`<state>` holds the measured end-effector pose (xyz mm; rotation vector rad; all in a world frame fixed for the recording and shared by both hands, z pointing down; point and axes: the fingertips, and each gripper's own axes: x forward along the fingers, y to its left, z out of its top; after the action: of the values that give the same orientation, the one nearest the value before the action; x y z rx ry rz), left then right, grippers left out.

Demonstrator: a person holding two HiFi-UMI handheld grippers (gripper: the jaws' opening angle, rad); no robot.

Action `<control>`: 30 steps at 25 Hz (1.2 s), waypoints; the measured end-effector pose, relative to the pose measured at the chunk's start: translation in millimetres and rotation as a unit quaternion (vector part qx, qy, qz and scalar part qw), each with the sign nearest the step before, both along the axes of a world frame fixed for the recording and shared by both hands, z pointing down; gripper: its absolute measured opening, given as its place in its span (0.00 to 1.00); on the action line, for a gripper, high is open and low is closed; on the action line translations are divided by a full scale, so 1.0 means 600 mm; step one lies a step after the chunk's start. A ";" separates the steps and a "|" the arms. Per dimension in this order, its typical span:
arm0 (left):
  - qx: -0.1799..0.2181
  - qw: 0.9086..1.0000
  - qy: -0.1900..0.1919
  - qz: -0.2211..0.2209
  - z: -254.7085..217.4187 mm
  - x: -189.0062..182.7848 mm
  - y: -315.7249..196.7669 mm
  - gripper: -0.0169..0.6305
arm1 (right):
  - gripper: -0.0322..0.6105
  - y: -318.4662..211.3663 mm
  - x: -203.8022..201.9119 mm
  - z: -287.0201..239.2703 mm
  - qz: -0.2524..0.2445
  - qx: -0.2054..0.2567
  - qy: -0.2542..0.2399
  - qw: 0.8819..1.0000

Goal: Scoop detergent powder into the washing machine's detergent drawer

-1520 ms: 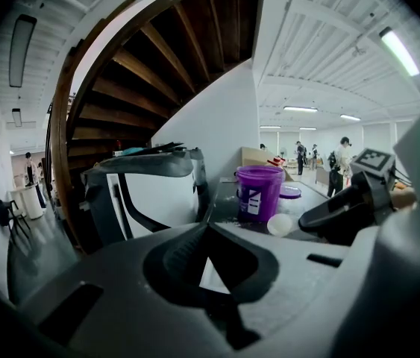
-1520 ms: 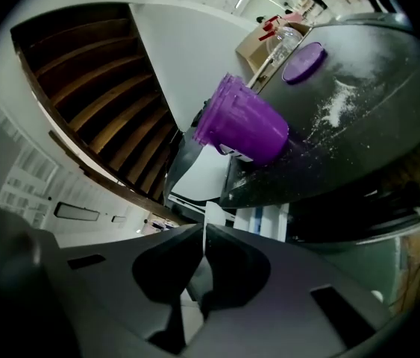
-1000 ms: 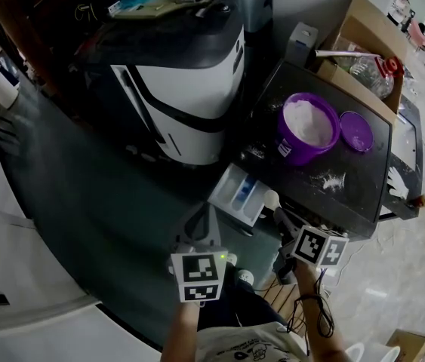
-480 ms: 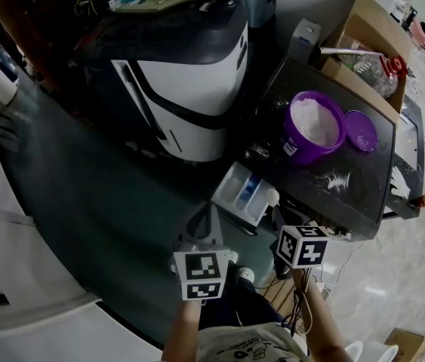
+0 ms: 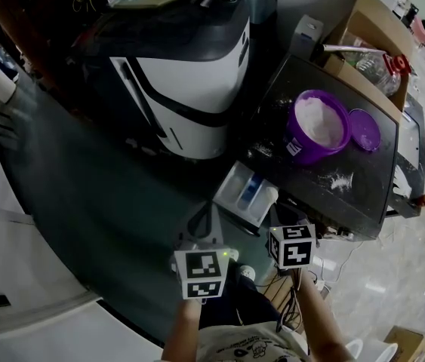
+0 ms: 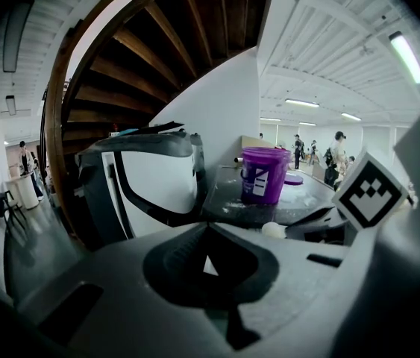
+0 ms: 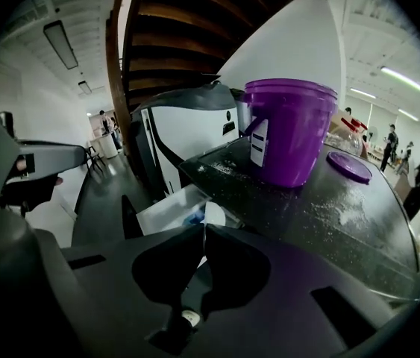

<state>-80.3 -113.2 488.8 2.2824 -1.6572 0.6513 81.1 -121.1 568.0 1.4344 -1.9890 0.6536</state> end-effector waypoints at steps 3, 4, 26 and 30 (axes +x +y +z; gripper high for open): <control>-0.002 1.000 -0.001 0.000 0.003 -0.002 -0.005 0.03 | 0.08 -0.005 -0.004 0.001 -0.016 0.007 0.034 0.999; -0.003 1.000 -0.001 -0.001 0.003 -0.002 -0.006 0.03 | 0.08 -0.007 -0.006 0.001 -0.019 0.010 0.041 0.999; -0.010 1.000 0.001 -0.009 0.016 -0.013 -0.008 0.03 | 0.08 -0.009 -0.017 0.028 -0.170 0.072 0.331 0.926; -0.009 1.000 0.001 -0.013 0.017 -0.017 -0.004 0.03 | 0.08 -0.004 -0.018 0.034 -0.179 0.075 0.350 0.917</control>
<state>-90.7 -115.7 499.2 2.2441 -1.6699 0.6565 70.3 -123.7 588.2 1.1151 -1.6586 -0.1722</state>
